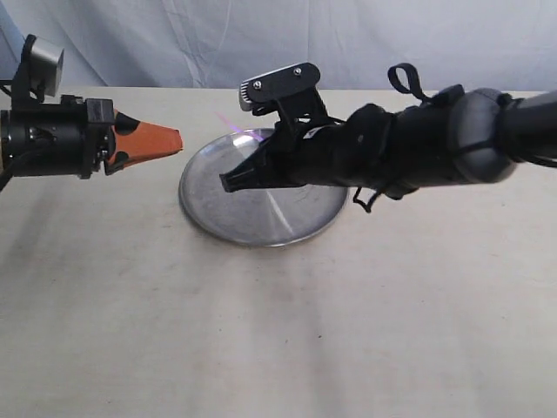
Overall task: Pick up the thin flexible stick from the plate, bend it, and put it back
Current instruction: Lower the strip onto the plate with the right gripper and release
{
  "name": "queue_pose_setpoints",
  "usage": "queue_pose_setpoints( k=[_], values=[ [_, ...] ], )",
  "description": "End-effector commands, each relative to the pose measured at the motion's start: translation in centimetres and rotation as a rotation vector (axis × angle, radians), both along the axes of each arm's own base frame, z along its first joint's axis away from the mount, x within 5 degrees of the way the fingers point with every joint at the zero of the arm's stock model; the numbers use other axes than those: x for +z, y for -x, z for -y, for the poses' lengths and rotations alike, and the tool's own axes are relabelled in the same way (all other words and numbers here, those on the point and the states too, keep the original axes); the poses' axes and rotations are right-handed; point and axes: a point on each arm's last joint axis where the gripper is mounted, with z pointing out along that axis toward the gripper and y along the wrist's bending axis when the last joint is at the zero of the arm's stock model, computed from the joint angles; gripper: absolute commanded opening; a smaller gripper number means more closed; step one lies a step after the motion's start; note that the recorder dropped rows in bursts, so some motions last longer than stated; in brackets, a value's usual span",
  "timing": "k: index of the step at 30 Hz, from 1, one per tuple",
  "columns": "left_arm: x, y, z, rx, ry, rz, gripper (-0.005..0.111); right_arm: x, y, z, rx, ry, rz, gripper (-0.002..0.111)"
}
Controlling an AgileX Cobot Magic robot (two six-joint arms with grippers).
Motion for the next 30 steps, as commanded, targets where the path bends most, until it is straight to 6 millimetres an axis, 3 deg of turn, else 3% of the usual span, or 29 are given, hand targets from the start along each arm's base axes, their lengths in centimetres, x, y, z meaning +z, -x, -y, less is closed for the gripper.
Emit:
queue_pose_setpoints(
  k=[1,8,15,19,21,23,27,30],
  values=[
    [1.3,0.4,-1.0,0.031,-0.025,0.038,0.0,-0.9,-3.1,1.0,0.0,-0.019,-0.089,-0.001],
    [1.8,0.5,-1.2,0.046,-0.044,0.061,0.0,-3.2,-5.4,2.1,-0.004,-0.028,-0.201,-0.001],
    [1.7,0.6,-1.2,0.038,-0.054,0.062,0.0,-5.2,-6.1,2.7,-0.044,-0.014,-0.213,0.0],
    [1.7,0.6,-1.2,0.033,-0.056,0.062,0.0,-5.6,-6.4,2.6,-0.053,-0.01,-0.207,0.02],
    [1.6,0.7,-1.2,0.026,-0.059,0.062,0.0,-5.5,-6.6,2.8,-0.067,-0.008,-0.184,0.037],
    [1.6,0.7,-1.1,0.018,-0.061,0.062,0.0,-5.4,-6.7,2.8,-0.072,-0.007,-0.176,0.047],
    [1.6,0.7,-1.2,0.018,-0.067,0.062,0.0,-5.1,-6.5,2.7,-0.057,-0.007,-0.18,0.048],
    [1.7,0.7,-1.3,0.032,-0.091,0.089,0.0,-2.7,-5.9,2.5,0.003,-0.019,-0.184,0.042]
  ],
)
